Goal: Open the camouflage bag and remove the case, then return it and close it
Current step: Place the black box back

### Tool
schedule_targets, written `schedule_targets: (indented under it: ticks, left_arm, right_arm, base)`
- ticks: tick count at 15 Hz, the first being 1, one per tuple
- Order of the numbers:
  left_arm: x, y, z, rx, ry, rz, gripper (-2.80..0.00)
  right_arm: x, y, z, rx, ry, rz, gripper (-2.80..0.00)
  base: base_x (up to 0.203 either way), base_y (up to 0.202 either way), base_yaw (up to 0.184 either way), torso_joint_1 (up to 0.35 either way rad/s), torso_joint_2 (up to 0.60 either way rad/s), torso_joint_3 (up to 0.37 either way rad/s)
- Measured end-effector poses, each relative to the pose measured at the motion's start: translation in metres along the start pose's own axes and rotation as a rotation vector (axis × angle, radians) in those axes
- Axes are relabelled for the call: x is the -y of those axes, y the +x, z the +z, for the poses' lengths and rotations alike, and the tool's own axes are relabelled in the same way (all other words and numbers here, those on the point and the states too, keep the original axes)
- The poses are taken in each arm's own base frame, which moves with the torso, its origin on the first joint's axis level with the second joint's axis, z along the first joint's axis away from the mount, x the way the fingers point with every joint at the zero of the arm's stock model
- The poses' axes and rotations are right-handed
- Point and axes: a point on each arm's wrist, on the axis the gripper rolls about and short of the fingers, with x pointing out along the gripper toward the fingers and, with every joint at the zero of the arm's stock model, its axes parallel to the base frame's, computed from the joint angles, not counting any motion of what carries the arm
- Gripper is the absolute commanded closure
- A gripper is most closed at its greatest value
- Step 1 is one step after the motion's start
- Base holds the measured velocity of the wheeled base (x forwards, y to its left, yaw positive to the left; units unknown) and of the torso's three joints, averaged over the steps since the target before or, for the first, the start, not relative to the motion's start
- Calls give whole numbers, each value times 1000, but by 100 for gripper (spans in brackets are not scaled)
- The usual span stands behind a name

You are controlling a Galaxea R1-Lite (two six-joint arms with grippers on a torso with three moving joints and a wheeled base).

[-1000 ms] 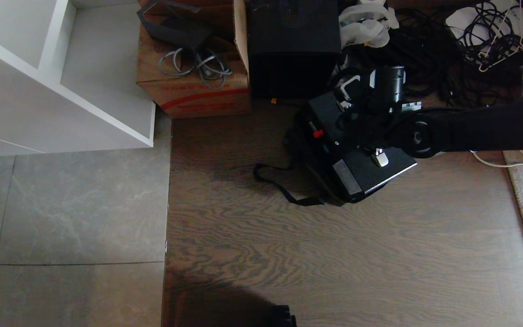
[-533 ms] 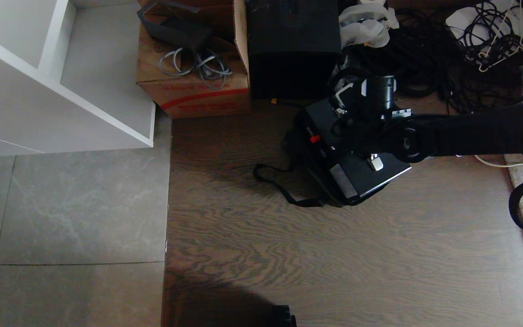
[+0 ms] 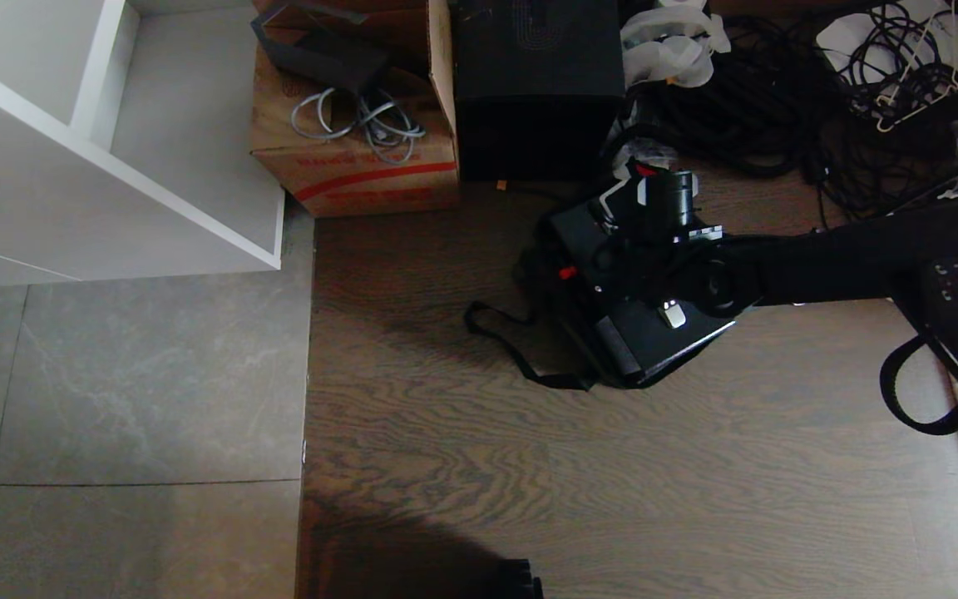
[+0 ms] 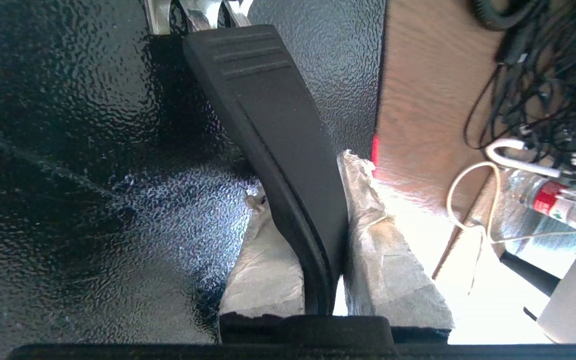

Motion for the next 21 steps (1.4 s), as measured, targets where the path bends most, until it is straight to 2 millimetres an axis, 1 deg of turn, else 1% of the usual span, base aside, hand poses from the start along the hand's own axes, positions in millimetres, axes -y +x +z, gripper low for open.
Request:
schedule_targets:
  ticks: [2, 6, 10, 11, 15, 17, 18, 21]
  left_arm:
    - [0, 0, 0, 0, 0, -1, 0]
    - [0, 0, 0, 0, 0, -1, 0]
    - [0, 0, 0, 0, 0, 0, 0]
    - [0, 0, 0, 0, 0, 0, 0]
    - [0, 0, 0, 0, 0, -1, 0]
    - [0, 0, 0, 0, 0, -1, 0]
    - [0, 0, 0, 0, 0, 0, 0]
    - [0, 0, 0, 0, 0, -1, 0]
  right_arm:
    - [-8, 5, -4, -11, -12, 7, 0]
    - [-18, 13, -6, -8, -16, 18, 0]
    - [-29, 20, -12, -22, -21, 26, 0]
    - [-31, 21, -13, -26, -25, 29, -280]
    - [-37, 21, -21, -45, -52, 53, -280]
    - [-46, 18, -36, -83, -107, 104, -280]
    - [-51, 14, -43, -100, -134, 142, -280]
    - [-55, -12, -58, -134, -208, 251, -280]
  base:
    - [0, 0, 0, 0, 0, 0]
    - [0, 0, 0, 0, 0, 0]
    - [0, 0, 0, 0, 0, 0]
    - [0, 0, 0, 0, 0, 0]
    - [0, 0, 0, 0, 0, 0]
    - [0, 0, 0, 0, 0, 0]
    - [0, 0, 0, 0, 0, 0]
    - [0, 0, 0, 0, 0, 0]
